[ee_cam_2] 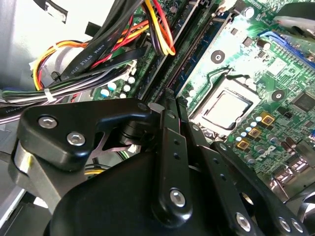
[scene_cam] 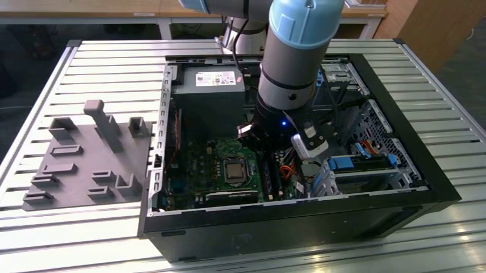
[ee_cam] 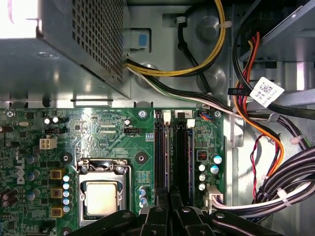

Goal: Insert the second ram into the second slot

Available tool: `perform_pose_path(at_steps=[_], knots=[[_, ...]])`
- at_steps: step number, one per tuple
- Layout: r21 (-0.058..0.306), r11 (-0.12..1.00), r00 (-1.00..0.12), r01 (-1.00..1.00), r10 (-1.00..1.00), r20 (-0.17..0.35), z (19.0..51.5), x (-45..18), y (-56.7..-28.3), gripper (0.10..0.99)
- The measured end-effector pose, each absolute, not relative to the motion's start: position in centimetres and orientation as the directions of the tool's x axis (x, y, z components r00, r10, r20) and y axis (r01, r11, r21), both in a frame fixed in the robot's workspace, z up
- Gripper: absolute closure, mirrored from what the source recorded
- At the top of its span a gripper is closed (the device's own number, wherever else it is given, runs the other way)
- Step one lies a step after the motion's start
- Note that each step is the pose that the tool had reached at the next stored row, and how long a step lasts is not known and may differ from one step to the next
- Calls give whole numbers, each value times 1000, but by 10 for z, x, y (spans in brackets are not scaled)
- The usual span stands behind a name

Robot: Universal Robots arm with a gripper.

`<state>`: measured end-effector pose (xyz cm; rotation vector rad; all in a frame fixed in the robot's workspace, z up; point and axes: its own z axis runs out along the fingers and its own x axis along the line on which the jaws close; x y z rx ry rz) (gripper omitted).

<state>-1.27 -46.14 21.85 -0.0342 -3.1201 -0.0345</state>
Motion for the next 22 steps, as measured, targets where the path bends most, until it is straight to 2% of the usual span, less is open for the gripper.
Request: perform_pose_path(at_steps=[22], knots=[[24, 999, -999, 32, 32, 22, 215, -12, -463, 953]])
